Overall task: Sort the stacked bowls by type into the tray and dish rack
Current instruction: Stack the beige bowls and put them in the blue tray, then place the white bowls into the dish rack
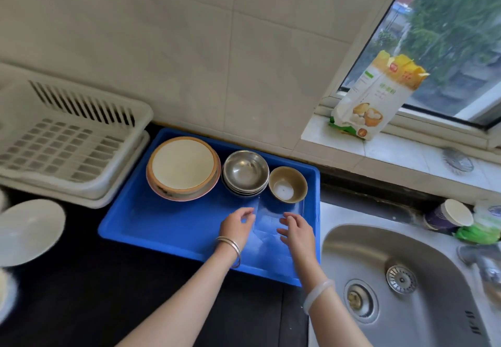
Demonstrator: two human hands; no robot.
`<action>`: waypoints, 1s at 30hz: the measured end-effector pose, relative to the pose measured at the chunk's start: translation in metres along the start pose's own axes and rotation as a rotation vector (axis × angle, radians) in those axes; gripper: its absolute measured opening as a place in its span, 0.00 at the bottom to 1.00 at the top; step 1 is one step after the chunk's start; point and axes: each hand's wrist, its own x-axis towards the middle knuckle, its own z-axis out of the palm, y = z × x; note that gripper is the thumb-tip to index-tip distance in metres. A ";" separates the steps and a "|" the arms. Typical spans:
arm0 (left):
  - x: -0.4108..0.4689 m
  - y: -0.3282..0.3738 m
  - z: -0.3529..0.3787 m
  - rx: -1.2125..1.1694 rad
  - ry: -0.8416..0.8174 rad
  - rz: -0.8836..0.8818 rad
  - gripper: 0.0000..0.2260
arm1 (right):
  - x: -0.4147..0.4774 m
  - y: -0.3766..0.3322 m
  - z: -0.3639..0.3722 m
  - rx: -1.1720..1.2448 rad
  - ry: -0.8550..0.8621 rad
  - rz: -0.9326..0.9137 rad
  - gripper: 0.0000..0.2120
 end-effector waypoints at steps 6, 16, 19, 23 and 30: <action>-0.068 -0.032 -0.094 0.048 0.258 0.078 0.11 | -0.068 -0.008 0.059 -0.156 -0.199 -0.156 0.11; -0.157 -0.138 -0.235 0.088 0.938 -0.048 0.11 | -0.154 -0.007 0.244 -0.516 -0.650 -0.333 0.12; -0.170 -0.164 -0.268 0.125 1.110 -0.128 0.10 | -0.167 -0.014 0.296 -0.607 -0.705 -0.358 0.16; -0.171 -0.188 -0.297 -0.107 1.191 -0.281 0.13 | -0.170 -0.023 0.340 -0.709 -0.669 -0.386 0.15; -0.168 -0.206 -0.320 -0.589 1.104 -0.342 0.16 | -0.169 -0.016 0.372 -0.453 -0.644 -0.018 0.15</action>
